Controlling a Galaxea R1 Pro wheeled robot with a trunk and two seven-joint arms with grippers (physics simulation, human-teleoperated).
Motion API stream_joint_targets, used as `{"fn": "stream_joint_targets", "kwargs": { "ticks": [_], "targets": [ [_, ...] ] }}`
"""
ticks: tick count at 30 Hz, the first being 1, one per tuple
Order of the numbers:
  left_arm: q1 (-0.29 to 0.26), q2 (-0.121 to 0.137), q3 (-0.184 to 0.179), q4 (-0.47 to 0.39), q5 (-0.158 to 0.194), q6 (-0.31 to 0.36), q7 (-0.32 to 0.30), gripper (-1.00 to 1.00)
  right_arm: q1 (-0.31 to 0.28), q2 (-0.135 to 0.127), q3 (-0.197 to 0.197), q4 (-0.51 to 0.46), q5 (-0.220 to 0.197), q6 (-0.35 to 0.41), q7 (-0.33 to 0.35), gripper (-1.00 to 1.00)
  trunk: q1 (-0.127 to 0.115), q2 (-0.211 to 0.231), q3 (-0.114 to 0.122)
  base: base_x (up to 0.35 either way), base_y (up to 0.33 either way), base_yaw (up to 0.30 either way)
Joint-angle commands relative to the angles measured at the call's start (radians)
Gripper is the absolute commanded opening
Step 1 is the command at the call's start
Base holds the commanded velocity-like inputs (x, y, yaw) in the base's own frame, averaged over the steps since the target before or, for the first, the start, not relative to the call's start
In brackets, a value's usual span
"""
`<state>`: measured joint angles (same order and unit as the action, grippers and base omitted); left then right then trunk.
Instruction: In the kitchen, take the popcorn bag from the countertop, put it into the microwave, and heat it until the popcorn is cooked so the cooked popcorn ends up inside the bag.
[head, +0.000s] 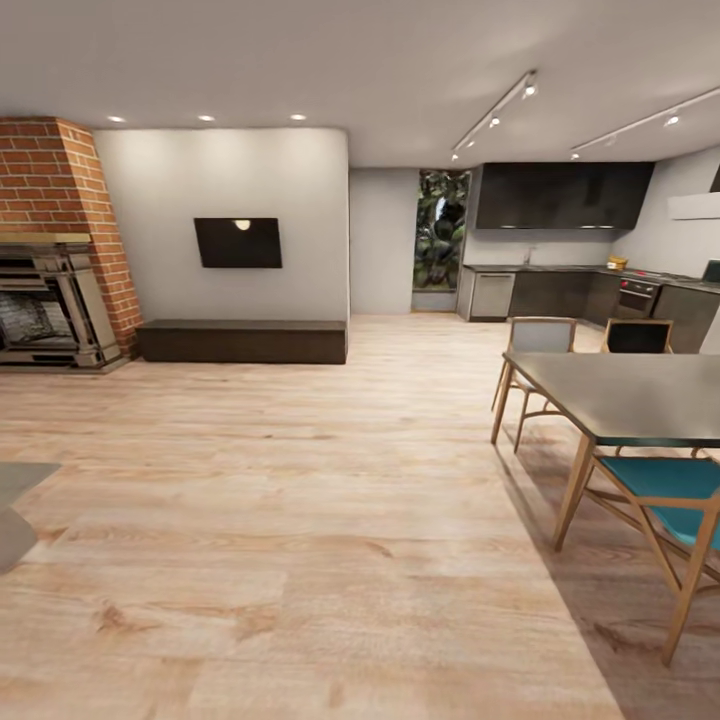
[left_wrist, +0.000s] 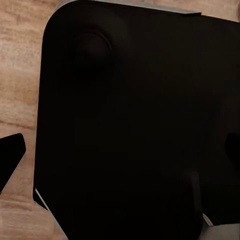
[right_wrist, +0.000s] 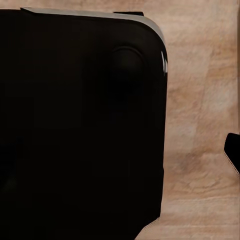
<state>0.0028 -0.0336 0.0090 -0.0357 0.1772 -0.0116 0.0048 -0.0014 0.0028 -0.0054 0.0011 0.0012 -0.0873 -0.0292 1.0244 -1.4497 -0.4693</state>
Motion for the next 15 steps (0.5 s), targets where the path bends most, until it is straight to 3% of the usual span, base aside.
{"fn": "stream_joint_targets", "kwargs": {
  "ticks": [1,15],
  "targets": [
    [0.0,0.0,0.0,-0.001,0.007,-0.002,0.0,1.0,0.0,0.0,-0.001,0.0,-0.001,-0.003,-0.003,1.0,0.001,0.0,-0.001,0.331,0.0,0.0],
    [0.0,0.0,-0.001,-0.001,0.008,-0.001,0.001,1.0,0.0,0.0,0.0,0.0,0.0,-0.003,-0.003,1.0,0.001,0.0,-0.001,0.331,0.0,0.0]
  ]
}}
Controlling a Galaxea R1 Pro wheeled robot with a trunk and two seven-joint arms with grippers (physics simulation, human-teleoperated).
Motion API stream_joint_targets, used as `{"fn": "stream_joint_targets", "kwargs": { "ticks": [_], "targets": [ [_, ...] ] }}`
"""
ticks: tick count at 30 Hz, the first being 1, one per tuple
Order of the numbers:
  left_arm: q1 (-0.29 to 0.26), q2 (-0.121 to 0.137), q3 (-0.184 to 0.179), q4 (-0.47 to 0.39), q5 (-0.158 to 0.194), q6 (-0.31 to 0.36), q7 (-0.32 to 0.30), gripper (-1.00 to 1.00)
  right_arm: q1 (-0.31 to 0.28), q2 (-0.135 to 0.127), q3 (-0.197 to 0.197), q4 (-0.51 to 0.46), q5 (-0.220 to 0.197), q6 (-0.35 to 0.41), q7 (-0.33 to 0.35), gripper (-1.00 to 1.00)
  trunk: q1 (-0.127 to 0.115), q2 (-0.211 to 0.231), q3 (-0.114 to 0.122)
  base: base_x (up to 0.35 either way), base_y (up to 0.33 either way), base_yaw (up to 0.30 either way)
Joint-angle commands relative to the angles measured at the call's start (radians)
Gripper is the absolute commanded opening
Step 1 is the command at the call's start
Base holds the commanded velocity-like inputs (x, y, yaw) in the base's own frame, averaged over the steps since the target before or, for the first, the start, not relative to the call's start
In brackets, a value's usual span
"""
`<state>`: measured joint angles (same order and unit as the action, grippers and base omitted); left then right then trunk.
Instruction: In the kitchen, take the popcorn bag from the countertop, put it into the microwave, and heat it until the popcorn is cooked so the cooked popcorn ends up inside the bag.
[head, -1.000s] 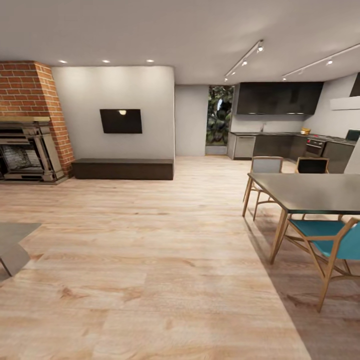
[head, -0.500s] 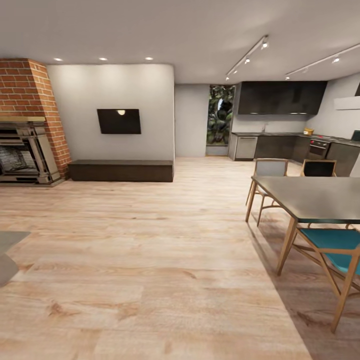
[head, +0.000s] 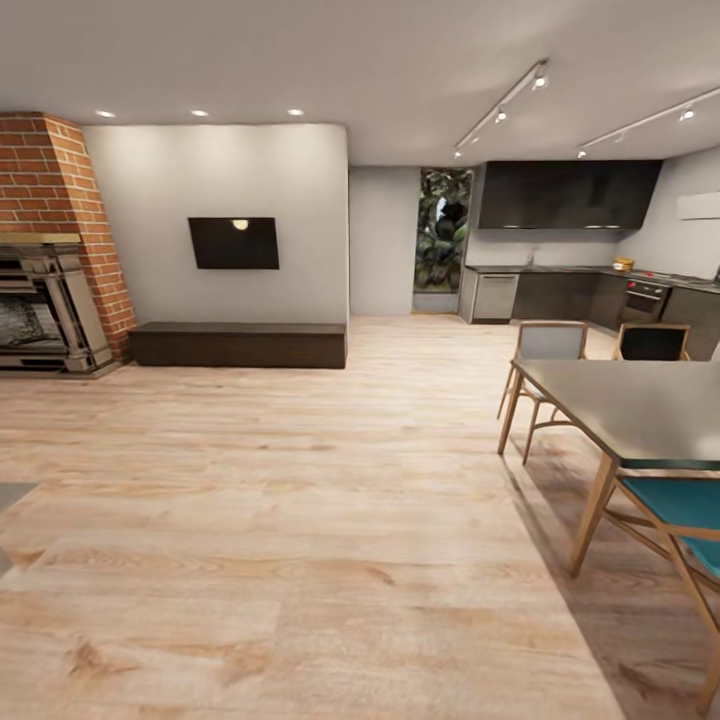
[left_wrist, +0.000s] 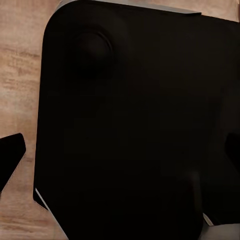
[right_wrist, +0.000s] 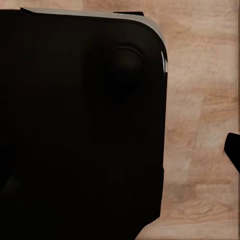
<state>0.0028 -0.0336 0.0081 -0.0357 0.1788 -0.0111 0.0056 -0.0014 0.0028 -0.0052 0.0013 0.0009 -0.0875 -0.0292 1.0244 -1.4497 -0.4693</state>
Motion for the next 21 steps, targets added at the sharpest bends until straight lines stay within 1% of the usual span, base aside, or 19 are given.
{"fn": "stream_joint_targets", "kwargs": {
  "ticks": [1,8,21],
  "targets": [
    [0.0,0.0,0.0,-0.001,0.007,-0.001,0.001,1.0,0.0,0.0,0.002,0.0,0.002,-0.003,-0.003,1.0,0.001,0.0,-0.001,0.331,0.0,0.0],
    [0.0,0.0,0.001,-0.001,0.007,-0.001,0.001,1.0,0.0,0.0,0.013,0.0,0.007,-0.003,-0.003,1.0,0.001,0.0,-0.001,0.331,0.0,0.0],
    [0.0,0.0,0.002,-0.001,0.007,-0.001,0.001,1.0,0.0,-0.004,0.013,0.0,0.004,-0.002,-0.003,1.0,0.001,0.0,-0.001,0.331,0.0,0.0]
  ]
}}
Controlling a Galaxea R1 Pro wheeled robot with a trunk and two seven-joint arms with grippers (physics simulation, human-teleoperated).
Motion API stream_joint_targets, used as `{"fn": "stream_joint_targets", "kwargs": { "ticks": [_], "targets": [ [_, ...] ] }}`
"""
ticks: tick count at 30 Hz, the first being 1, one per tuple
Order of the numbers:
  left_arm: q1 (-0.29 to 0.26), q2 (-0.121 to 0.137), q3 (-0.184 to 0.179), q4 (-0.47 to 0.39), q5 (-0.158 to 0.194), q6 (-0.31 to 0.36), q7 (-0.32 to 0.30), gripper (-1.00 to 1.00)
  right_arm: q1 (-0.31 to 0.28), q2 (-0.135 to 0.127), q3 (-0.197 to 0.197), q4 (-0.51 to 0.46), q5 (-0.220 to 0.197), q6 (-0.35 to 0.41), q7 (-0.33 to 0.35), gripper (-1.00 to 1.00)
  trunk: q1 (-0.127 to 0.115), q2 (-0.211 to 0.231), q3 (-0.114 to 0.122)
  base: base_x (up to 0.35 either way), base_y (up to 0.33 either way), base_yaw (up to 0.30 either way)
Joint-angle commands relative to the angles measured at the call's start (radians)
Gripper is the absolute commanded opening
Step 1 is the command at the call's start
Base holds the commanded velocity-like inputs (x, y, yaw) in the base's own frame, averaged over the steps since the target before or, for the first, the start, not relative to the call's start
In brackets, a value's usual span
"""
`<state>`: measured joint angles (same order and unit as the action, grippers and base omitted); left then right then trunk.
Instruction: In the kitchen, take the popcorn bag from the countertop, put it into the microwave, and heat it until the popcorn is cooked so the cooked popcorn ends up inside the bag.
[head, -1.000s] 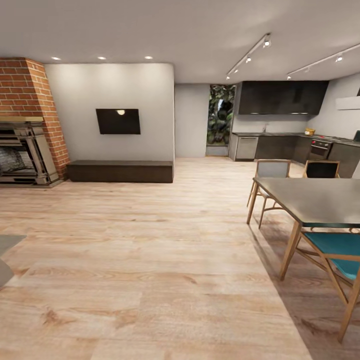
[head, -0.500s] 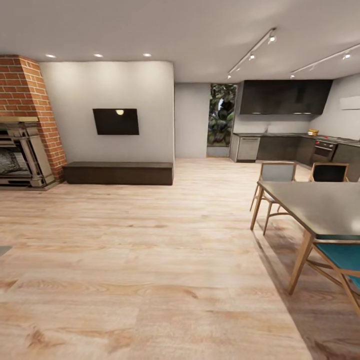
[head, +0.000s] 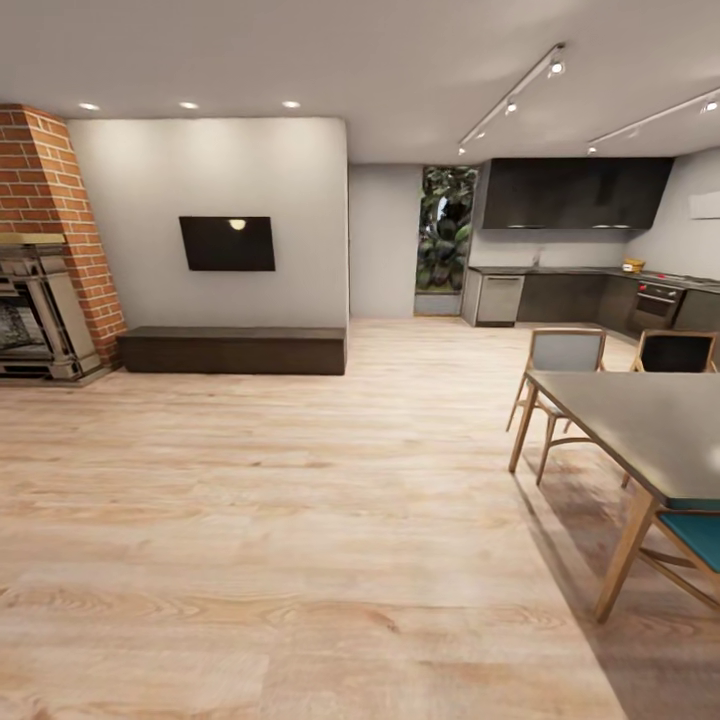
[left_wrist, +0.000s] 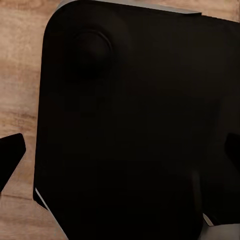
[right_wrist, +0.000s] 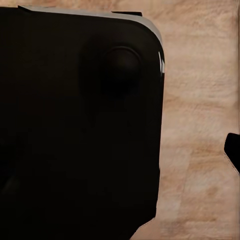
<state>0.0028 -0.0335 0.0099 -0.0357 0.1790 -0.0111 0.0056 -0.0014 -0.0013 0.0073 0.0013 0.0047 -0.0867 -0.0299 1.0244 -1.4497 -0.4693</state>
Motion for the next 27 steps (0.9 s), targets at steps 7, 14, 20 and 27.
{"fn": "stream_joint_targets", "kwargs": {
  "ticks": [7,14,20,27],
  "targets": [
    [0.0,0.0,-0.001,-0.001,0.007,-0.001,0.001,1.0,0.0,-0.001,-0.001,0.0,0.0,-0.004,0.001,1.0,0.001,0.0,-0.001,0.331,0.0,0.0],
    [0.0,0.0,0.001,-0.001,0.007,-0.002,0.001,1.0,0.0,0.001,0.0,0.0,0.0,-0.003,0.001,1.0,0.001,0.0,-0.001,0.331,0.0,0.0],
    [0.001,0.0,0.001,-0.001,0.006,-0.003,0.001,1.0,0.0,0.0,0.001,0.0,0.001,-0.004,0.001,1.0,0.001,0.0,-0.001,0.331,0.0,0.0],
    [0.0,-0.001,0.001,-0.001,0.008,-0.034,0.002,1.0,0.0,0.002,0.001,0.0,0.001,-0.002,-0.001,1.0,0.001,0.0,-0.001,0.331,0.0,0.0]
  ]
}}
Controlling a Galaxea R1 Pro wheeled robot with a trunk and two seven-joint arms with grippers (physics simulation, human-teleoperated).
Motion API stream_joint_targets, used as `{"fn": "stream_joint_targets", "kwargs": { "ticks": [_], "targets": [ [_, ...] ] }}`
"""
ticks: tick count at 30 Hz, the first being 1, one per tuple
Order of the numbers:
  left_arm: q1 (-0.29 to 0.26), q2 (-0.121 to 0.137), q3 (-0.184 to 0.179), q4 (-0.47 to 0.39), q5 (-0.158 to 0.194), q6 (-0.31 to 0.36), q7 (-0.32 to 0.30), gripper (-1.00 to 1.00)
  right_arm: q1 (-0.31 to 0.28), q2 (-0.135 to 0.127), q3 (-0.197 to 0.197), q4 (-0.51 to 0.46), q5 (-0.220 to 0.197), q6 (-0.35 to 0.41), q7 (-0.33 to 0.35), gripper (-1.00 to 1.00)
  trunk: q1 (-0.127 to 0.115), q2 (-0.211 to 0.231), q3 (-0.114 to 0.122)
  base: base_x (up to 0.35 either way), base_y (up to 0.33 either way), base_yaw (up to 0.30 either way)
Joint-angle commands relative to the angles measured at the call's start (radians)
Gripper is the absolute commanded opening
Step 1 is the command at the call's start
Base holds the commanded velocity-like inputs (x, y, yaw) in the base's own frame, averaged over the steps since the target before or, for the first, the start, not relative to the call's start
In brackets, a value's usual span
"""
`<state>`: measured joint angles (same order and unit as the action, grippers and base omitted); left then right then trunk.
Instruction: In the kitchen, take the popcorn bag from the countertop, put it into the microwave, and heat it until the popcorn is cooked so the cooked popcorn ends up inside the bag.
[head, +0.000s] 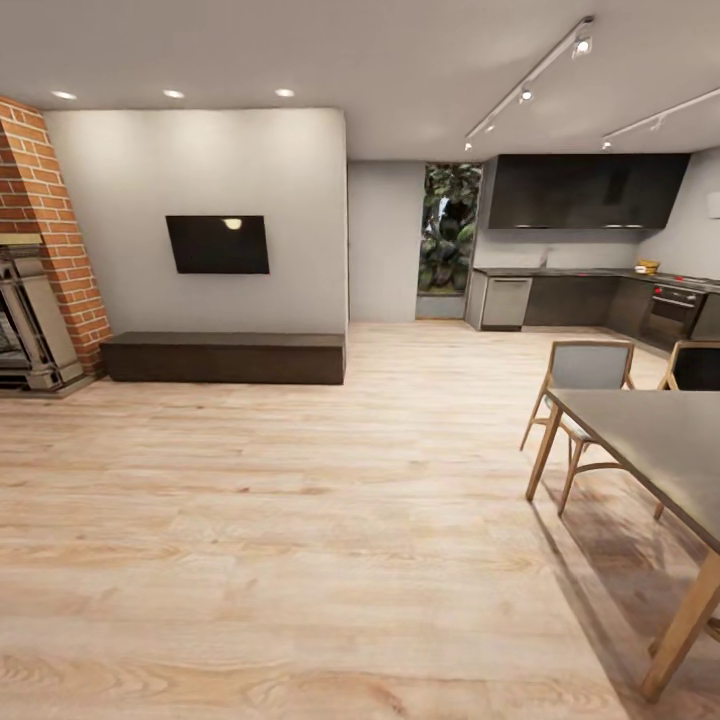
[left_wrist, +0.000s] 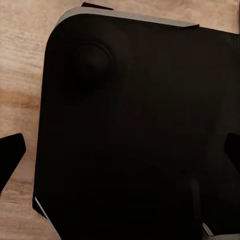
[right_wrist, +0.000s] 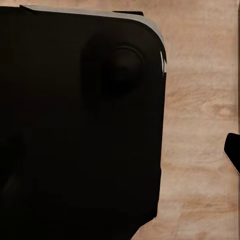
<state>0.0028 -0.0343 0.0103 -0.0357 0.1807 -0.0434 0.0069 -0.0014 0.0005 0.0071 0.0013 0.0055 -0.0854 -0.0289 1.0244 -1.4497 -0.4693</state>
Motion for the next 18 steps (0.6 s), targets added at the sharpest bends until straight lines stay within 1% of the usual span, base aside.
{"fn": "stream_joint_targets", "kwargs": {
  "ticks": [1,18],
  "targets": [
    [0.0,0.0,0.0,-0.001,0.006,-0.002,0.001,1.0,0.0,0.0,0.001,0.0,0.001,-0.004,-0.003,1.0,0.001,0.0,-0.001,0.331,0.0,0.0],
    [0.0,0.001,0.0,0.0,0.005,-0.004,0.004,1.0,0.0,-0.002,0.001,0.0,-0.001,-0.005,-0.003,1.0,0.001,0.0,-0.001,0.332,0.0,0.0]
  ]
}}
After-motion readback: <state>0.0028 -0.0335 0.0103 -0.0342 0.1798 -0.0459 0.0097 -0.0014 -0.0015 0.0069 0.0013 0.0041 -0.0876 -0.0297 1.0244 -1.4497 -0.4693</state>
